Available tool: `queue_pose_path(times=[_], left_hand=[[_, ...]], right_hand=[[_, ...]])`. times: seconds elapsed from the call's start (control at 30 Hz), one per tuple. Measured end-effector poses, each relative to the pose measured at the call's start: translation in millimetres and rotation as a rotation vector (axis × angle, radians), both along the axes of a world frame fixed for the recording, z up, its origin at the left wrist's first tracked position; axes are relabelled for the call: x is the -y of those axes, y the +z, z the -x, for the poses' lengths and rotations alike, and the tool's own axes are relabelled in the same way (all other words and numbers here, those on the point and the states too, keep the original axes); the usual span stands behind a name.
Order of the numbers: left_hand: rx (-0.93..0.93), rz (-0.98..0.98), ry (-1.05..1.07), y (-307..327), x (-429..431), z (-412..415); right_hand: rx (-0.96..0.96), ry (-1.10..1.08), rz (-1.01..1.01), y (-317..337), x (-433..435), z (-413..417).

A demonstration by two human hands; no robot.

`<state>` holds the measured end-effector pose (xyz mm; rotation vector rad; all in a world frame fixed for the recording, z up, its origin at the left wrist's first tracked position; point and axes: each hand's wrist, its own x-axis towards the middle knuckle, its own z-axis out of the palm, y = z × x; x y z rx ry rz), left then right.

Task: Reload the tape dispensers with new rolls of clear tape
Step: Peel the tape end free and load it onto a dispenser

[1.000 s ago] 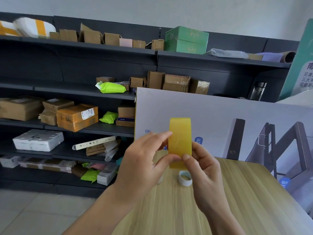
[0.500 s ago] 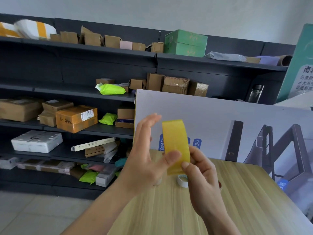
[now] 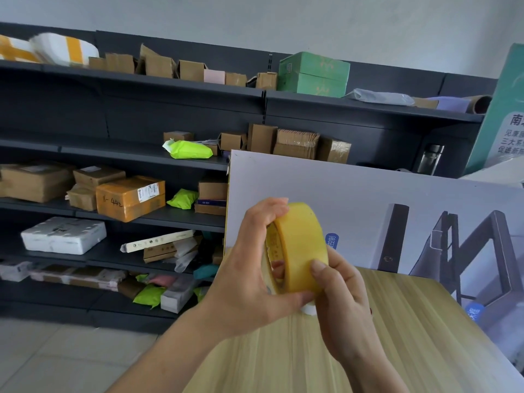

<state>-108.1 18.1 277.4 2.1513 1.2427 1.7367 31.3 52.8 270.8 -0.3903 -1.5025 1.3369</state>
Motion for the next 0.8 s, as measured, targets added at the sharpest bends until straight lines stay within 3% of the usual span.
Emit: queue_pose_path(times=[0.27, 0.53, 0.8], left_hand=[[-0.159, -0.141, 0.089, -2.2, 3.1, -4.8], [-0.232, -0.211, 0.115, -3.9, 0.0, 3.1], [-0.427, -0.299, 0.146, -10.3, -1.8, -0.7]], right_hand=[[-0.057, 0.025, 0.036, 6.3, 5.1, 0.5], [0.019, 0.102, -0.002, 5.7, 2.1, -4.2], [0.018, -0.156, 0.253, 21.5, 4.6, -2.6]])
